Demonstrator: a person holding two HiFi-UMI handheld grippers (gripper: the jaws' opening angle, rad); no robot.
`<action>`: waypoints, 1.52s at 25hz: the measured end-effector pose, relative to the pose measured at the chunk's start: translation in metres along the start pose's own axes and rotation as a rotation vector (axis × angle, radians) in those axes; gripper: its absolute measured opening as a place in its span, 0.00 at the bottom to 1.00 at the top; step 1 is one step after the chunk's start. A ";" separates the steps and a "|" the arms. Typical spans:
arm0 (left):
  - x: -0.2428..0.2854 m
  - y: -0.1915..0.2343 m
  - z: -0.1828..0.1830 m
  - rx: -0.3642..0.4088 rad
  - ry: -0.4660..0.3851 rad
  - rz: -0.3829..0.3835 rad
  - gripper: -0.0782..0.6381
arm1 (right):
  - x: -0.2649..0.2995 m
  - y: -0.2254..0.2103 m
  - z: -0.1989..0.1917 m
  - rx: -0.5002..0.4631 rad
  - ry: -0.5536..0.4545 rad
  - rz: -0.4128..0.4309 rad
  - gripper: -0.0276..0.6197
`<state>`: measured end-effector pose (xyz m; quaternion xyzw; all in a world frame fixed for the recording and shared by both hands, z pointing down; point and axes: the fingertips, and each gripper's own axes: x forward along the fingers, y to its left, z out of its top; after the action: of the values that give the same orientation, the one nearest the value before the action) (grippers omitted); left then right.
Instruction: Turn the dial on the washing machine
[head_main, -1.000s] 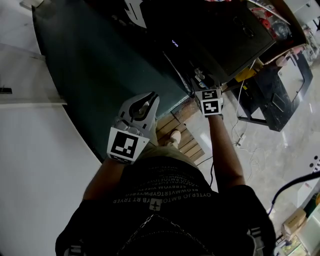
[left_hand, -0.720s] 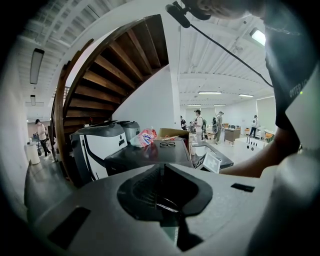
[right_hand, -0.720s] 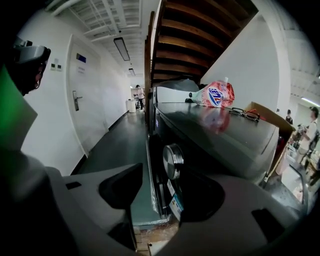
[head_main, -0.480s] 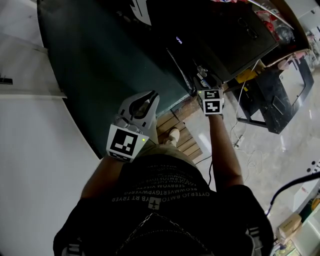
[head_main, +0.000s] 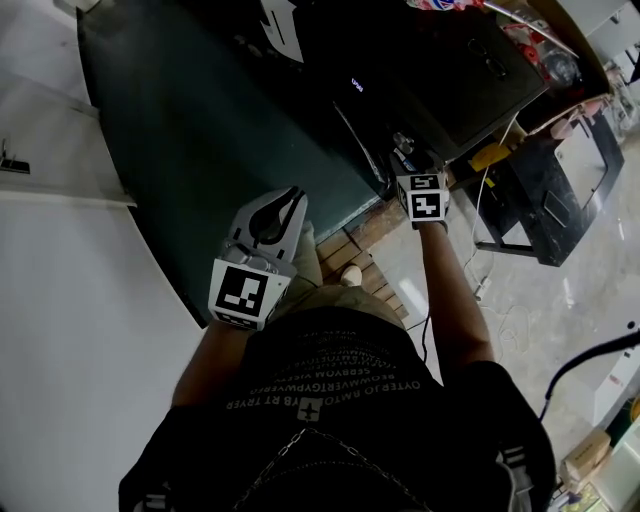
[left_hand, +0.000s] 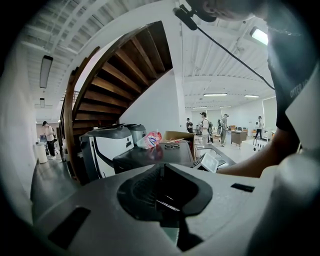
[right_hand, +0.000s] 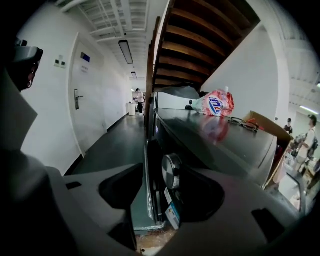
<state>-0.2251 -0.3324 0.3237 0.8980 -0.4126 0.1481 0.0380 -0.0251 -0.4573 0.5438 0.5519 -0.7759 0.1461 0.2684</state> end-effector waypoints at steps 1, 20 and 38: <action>-0.002 -0.001 -0.003 -0.006 0.001 0.006 0.15 | 0.001 -0.001 0.002 -0.010 -0.009 -0.003 0.39; -0.015 0.003 -0.007 -0.015 -0.014 0.036 0.15 | -0.005 0.000 0.004 0.002 -0.021 -0.035 0.40; -0.017 0.008 0.004 -0.004 -0.028 0.056 0.15 | 0.002 0.000 -0.014 0.036 0.022 0.003 0.40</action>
<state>-0.2407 -0.3259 0.3144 0.8880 -0.4383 0.1357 0.0297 -0.0226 -0.4516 0.5564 0.5540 -0.7709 0.1663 0.2669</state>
